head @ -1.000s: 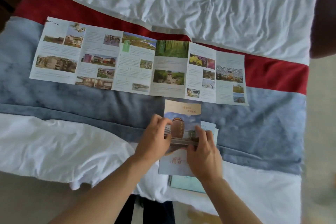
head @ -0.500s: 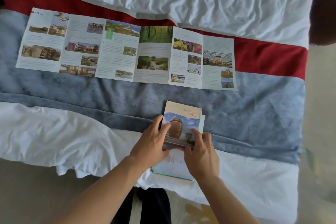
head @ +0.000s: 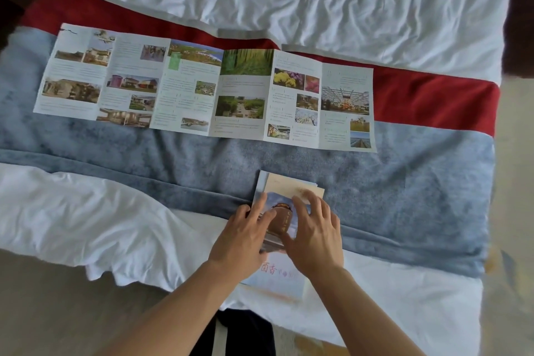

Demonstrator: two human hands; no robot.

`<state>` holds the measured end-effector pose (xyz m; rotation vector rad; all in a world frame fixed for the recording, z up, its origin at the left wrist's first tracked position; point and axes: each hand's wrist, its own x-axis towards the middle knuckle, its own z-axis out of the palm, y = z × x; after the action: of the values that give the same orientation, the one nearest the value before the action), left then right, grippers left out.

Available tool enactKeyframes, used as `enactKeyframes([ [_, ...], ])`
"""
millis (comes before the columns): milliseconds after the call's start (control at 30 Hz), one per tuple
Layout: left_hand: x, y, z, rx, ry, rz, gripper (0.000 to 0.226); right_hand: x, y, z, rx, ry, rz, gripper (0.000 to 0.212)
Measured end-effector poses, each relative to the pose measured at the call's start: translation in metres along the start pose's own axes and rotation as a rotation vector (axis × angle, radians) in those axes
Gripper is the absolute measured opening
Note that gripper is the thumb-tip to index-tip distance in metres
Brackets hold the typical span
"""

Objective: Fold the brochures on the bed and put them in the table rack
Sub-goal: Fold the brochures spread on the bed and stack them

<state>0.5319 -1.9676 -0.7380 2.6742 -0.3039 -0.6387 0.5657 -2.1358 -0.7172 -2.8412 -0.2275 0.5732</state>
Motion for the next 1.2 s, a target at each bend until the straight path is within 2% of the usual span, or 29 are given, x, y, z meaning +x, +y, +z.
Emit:
enactKeyframes([
  [267, -0.006, -0.006, 0.001, 0.051, 0.017, 0.030, 0.084, 0.009, -0.002, 0.006, 0.001, 0.013, -0.036, 0.063],
  [367, -0.003, -0.006, 0.002, 0.068, -0.018, 0.016, 0.084, 0.009, -0.006, 0.008, 0.019, 0.015, 0.004, 0.064],
  [567, 0.006, -0.005, -0.007, 0.096, -0.039, 0.036, 0.079, 0.030, -0.024, -0.006, -0.103, -0.059, 0.082, 0.047],
  [667, 0.010, -0.015, -0.022, 0.015, 0.039, 0.126, 0.066, 0.048, -0.040, -0.015, -0.126, -0.065, 0.135, 0.049],
  [767, 0.017, -0.036, -0.044, -0.013, 0.203, 0.147, 0.049, 0.066, -0.063, -0.020, -0.076, 0.035, 0.060, 0.055],
  [867, 0.026, -0.072, -0.068, -0.070, 0.320, 0.067, 0.037, 0.087, -0.093, -0.026, -0.036, 0.105, 0.000, 0.069],
  [967, 0.034, -0.121, -0.096, -0.117, 0.435, -0.083, 0.038, 0.113, -0.120, -0.032, -0.058, 0.106, -0.047, 0.080],
  [1067, 0.040, -0.181, -0.126, -0.148, 0.540, -0.298, 0.043, 0.140, -0.145, -0.033, -0.102, 0.049, -0.132, 0.080],
  [1200, 0.042, -0.257, -0.157, -0.158, 0.513, -0.571, 0.055, 0.170, -0.191, -0.021, -0.136, -0.051, -0.298, 0.079],
])
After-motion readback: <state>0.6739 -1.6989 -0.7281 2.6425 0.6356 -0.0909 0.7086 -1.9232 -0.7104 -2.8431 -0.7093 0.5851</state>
